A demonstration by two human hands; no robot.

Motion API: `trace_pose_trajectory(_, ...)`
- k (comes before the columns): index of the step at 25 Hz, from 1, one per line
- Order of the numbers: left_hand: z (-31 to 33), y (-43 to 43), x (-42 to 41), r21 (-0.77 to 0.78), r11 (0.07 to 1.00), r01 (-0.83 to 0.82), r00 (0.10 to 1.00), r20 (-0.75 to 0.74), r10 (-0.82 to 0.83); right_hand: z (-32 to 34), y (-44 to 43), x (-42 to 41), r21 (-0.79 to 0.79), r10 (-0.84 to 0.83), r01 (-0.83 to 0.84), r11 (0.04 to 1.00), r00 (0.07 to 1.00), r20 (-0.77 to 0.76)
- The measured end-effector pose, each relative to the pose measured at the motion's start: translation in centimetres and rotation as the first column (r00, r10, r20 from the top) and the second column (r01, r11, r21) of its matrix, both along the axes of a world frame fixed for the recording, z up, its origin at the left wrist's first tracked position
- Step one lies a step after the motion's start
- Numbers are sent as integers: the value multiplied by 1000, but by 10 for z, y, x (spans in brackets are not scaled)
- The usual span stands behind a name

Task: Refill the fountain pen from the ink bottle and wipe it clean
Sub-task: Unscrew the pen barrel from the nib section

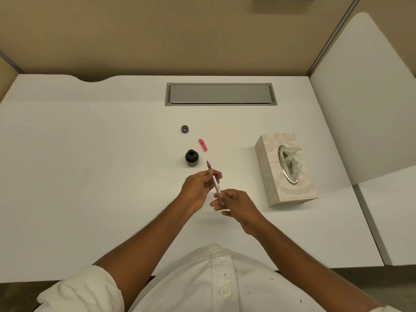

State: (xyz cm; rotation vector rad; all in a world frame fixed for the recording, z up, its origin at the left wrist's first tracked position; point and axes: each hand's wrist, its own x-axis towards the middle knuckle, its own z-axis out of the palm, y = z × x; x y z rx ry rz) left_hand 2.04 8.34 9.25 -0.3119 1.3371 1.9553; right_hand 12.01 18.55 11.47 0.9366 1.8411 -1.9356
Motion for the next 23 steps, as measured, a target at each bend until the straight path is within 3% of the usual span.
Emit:
trace_pose_trajectory(3, 3, 3, 9, 5, 1000, 5, 1000, 13, -5, 3, 2, 6, 196, -140, 143, 970, 990, -29)
trace_pose_trajectory(5, 6, 6, 13, 11, 1000, -5, 1000, 21, 5, 3, 0, 7, 245, -154, 151, 958, 988, -5)
trace_pose_trajectory(8, 10, 10, 13, 18, 999, -34, 999, 12, 34, 6, 1, 10, -40, -104, 106, 994, 993, 64)
trace_pose_trajectory(10, 12, 10, 13, 16, 999, -46, 999, 4, 46, 4, 7, 15, -138, -87, 89, 986, 996, 20)
trace_pose_trajectory(15, 17, 13, 21, 25, 999, -45, 999, 11, 45, 1, 10, 19, 72, -225, 229, 971, 973, -51)
trace_pose_trajectory(17, 18, 16, 22, 35, 998, -61, 998, 20, 61, 2, 9, 18, 4, -188, 188, 982, 982, 6)
trace_pose_trajectory(20, 17, 16, 22, 43, 995, -87, 996, 19, 86, 4, 13, 22, -261, -121, 126, 957, 992, 37)
trace_pose_trajectory(23, 17, 14, 25, 28, 997, -78, 997, 6, 78, -1, 16, 26, -165, -126, 120, 979, 992, -25)
